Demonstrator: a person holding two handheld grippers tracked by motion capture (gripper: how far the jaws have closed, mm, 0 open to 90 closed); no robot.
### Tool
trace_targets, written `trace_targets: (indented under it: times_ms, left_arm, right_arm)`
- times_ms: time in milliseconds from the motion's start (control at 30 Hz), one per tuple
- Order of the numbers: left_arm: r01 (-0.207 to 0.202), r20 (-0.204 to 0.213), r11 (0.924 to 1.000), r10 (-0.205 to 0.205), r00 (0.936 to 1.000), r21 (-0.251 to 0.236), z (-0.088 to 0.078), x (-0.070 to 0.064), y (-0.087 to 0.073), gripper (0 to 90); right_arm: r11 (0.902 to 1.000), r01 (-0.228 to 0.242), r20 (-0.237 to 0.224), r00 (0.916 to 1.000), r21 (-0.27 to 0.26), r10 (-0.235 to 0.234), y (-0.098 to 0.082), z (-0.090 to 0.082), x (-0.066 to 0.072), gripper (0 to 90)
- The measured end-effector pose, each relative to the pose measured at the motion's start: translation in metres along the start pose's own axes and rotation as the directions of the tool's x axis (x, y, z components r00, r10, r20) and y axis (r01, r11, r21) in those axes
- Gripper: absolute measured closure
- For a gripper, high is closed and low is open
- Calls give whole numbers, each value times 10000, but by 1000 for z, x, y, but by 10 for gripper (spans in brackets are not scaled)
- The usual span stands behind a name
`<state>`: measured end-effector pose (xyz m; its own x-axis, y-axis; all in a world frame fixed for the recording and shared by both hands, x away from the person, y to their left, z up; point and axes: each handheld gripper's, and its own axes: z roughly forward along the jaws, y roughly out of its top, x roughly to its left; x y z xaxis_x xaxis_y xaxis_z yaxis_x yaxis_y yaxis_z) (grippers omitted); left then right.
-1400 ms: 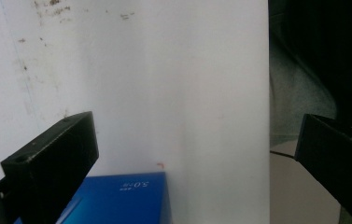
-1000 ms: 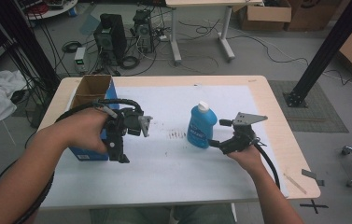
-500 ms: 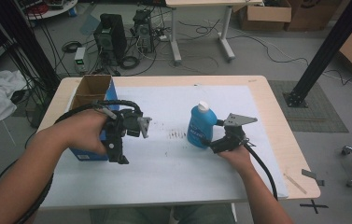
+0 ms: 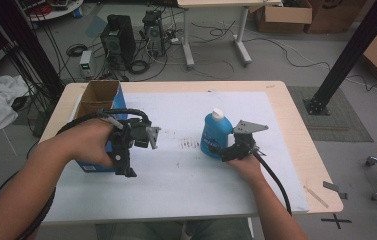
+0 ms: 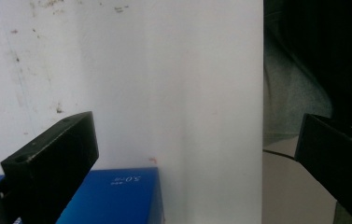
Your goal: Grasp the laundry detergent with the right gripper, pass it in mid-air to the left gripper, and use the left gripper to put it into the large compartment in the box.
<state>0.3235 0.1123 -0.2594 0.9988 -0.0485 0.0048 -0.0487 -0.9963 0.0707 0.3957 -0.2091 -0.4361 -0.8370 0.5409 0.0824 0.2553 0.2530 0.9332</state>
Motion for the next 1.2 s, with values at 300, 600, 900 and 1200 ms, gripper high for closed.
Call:
trace_targets:
  times_ms: [300,600,900,1200]
  left_arm:
    - [-46,-31,10000,46,10000,39,-2,0,2,1]
    - [-39,-51,10000,39,10000,65,-1,1,3,1]
    - [-37,-34,9999,37,10000,94,0,0,3,1]
    - [-28,-67,9999,28,10000,99,-1,0,2,1]
  right_arm:
    - [9999,116,210,9997,-44,-116,-1,3,1,83]
    - [9994,-31,263,9996,-348,41,-1,2,-1,162]
    - [9993,70,249,9997,-361,-61,-3,3,1,249]
    - [9987,189,42,9998,-480,-187,-3,3,2,339]
